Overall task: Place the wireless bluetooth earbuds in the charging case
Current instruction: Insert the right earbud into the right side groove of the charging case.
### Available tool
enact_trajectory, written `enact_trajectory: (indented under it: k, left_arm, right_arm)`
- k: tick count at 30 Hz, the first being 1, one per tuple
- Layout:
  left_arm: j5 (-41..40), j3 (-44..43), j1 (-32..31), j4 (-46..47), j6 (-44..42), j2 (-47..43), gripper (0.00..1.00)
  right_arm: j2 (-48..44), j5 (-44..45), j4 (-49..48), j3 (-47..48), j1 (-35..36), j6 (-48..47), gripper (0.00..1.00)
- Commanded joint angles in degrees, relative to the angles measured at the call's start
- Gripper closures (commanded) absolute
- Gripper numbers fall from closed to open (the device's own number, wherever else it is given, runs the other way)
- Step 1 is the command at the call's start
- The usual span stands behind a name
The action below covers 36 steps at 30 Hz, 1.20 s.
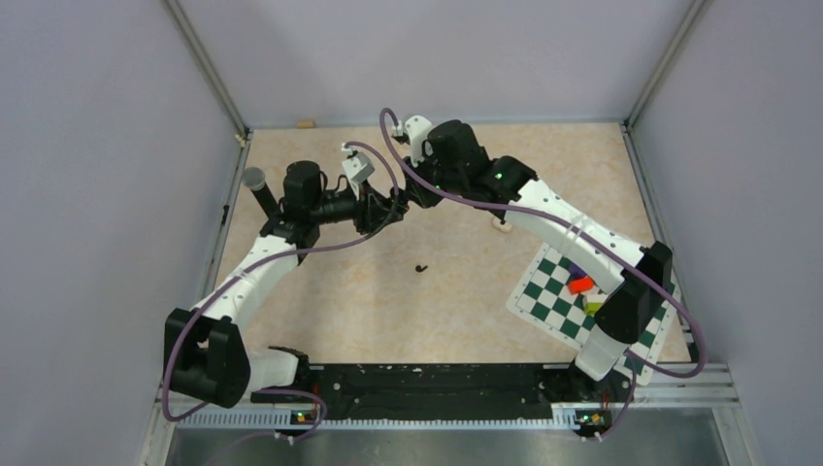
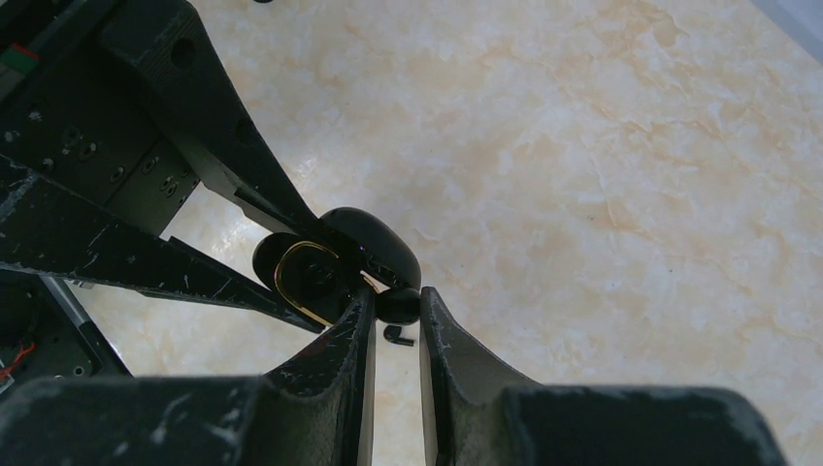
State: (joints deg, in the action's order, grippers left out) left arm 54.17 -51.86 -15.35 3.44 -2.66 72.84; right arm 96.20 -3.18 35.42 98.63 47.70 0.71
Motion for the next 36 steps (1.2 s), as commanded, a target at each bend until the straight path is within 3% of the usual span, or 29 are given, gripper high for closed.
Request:
enact_trajectory:
  k: [1, 14, 36]
  left_arm:
    - [2.4, -0.3, 0.2, 10.1, 3.3, -2.3, 1.0]
    - [4.4, 2.2, 2.5, 21.1, 14.3, -2.7, 1.0]
    - [2.5, 3.2, 3.6, 28.1, 24.3, -0.6, 1.0]
  right_arm:
    - [-0.9, -5.6, -1.2, -0.7, 1.0, 2.5, 0.9]
    - [-3.7, -6.1, -2.0, -2.1, 1.0, 2.2, 0.88]
    - [-6.0, -8.2, -3.5, -1.6, 1.1, 0.4, 0.88]
